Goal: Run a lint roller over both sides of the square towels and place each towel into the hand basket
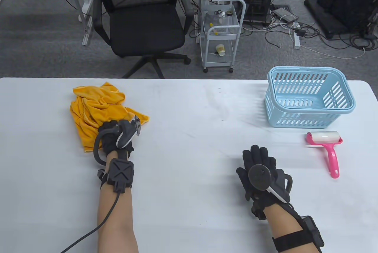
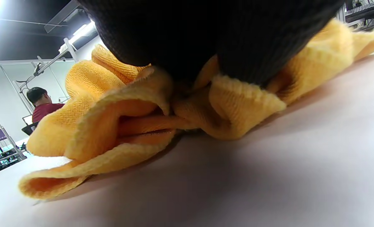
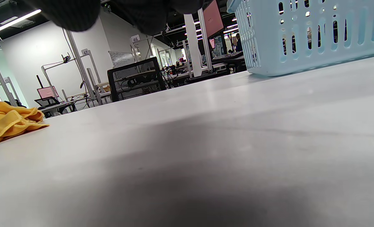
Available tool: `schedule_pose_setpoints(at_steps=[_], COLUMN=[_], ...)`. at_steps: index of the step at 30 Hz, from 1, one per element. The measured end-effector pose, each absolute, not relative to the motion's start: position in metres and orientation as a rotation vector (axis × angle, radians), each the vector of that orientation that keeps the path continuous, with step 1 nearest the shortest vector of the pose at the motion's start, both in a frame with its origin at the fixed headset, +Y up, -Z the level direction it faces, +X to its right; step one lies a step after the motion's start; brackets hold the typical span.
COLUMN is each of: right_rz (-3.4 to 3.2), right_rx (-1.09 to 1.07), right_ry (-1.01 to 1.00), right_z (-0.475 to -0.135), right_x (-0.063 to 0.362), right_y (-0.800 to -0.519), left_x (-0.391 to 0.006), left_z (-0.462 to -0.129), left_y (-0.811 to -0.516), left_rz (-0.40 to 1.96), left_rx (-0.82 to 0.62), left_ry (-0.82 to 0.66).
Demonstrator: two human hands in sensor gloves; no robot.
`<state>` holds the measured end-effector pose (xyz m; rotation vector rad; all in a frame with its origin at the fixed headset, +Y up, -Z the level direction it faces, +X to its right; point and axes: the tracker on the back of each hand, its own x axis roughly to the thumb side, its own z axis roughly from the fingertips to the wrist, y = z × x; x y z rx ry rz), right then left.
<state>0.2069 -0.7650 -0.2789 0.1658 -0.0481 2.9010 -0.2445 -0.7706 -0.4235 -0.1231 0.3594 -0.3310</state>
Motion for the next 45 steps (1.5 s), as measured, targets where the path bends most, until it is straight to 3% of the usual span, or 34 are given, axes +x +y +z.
schedule_pose_setpoints(at_steps=[6,16,21,25,34,42,45], right_rz=[2.892,2.866,2.809,2.701,2.553,2.433,2.256], right_rx=[0.168,0.201,0.235,0.297,0.454,0.376,0.489], right_ry=[-0.04,-0.006,-0.067,-0.184,-0.216,-0.198,-0.023], right_z=[-0.28,-0.281,-0.277,-0.269,-0.257,-0.264,-0.267], right_x=[0.207,0.207,0.207,0.206,0.182,0.181,0.176], right_y=[-0.765,-0.764,-0.753,-0.737,-0.736,-0.744,-0.748], left_x=[-0.253,-0.22,-0.182,-0.137,-0.039,-0.034,-0.041], left_z=[-0.417,-0.388,-0.362,-0.34,-0.296,-0.277,-0.276], left_y=[-0.741,-0.592,-0.555,-0.567,-0.661,-0.695,-0.705], left_rz=[-0.175,0.096,0.293,0.333,0.336,0.379,0.512], left_rx=[-0.07,0.281,0.367,0.329,0.002,-0.102,-0.156], left_ry=[0.37,0.255,0.048,-0.125,-0.467,-0.54,-0.566])
